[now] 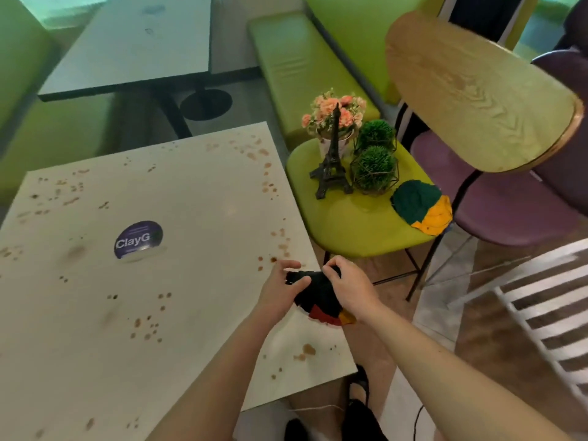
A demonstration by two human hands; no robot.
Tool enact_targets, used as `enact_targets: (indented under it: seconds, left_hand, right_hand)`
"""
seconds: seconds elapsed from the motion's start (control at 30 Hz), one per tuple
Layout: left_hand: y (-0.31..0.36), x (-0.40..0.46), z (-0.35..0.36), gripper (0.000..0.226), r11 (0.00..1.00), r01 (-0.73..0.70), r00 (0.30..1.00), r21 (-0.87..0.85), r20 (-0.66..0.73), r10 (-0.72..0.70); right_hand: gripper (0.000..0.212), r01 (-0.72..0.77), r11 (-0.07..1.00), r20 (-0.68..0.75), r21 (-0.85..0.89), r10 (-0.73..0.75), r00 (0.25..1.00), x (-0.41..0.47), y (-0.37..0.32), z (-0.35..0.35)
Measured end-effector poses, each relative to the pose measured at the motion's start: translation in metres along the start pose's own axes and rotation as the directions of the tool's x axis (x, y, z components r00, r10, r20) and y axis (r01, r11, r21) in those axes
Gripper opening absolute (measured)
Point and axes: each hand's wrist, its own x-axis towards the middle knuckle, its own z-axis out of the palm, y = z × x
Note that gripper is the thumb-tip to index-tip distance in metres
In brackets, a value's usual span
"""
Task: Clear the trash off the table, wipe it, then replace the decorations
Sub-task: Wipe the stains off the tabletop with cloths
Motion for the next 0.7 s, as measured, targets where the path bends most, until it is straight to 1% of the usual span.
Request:
enact_targets:
  seconds: [0.1, 0.2, 0.27, 0.33, 0.4, 0.47, 0.53, 0.6, 0.7]
  left_hand:
    - [-0.016, -0.016, -0.015, 0.023, 0.998, -0.02, 1.0, 0.066, 0.008, 0.019]
    - [-0.036, -0.035, -0.026, 0.022, 0.985, -0.02, 1.0, 0.171, 0.015, 0.017]
    - [-0.047, -0.043, -0.034, 0.02, 0.96, -0.042, 0.999, 0.276, -0.005, 0.046]
    - [-0.058, -0.049, -0.042, 0.018, 0.924, -0.079, 0.993, 0.373, -0.052, 0.106]
    - [-0.07, -0.051, -0.052, 0.022, 0.844, -0.116, 0.976, 0.523, -0.099, 0.195]
    - [-0.084, -0.053, -0.065, 0.027, 0.724, -0.102, 0.954, 0.682, -0.14, 0.266]
    - [-0.095, -0.051, -0.075, 0.031, 0.644, -0.053, 0.944, 0.763, -0.171, 0.281]
    - [-0.104, -0.049, -0.082, 0.039, 0.601, -0.005, 0.951, 0.799, -0.183, 0.251]
    - [-0.113, -0.048, -0.086, 0.049, 0.555, 0.035, 0.965, 0.831, -0.172, 0.197]
  right_hand:
    - [0.02, 0.007, 0.998, 0.024, -0.06, -0.005, 1.0, -0.017, -0.006, 0.015]
    - [0.022, -0.006, 0.988, 0.04, -0.155, 0.012, 0.999, -0.039, -0.005, 0.032]
    - [0.024, 0.003, 0.966, 0.006, -0.259, -0.001, 1.0, -0.053, 0.003, 0.04]
    - [0.029, 0.052, 0.916, -0.034, -0.399, -0.071, 0.997, -0.063, 0.012, 0.045]
    - [0.037, 0.081, 0.881, -0.014, -0.467, -0.099, 0.995, -0.07, 0.02, 0.051]
    - [0.048, 0.106, 0.893, 0.062, -0.437, -0.088, 0.994, -0.079, 0.024, 0.061]
    - [0.056, 0.12, 0.909, 0.118, -0.4, -0.078, 0.99, -0.088, 0.028, 0.072]
    - [0.058, 0.11, 0.894, 0.093, -0.435, -0.077, 0.993, -0.097, 0.03, 0.083]
    - [0.054, 0.065, 0.873, -0.022, -0.483, -0.087, 0.996, -0.105, 0.033, 0.095]
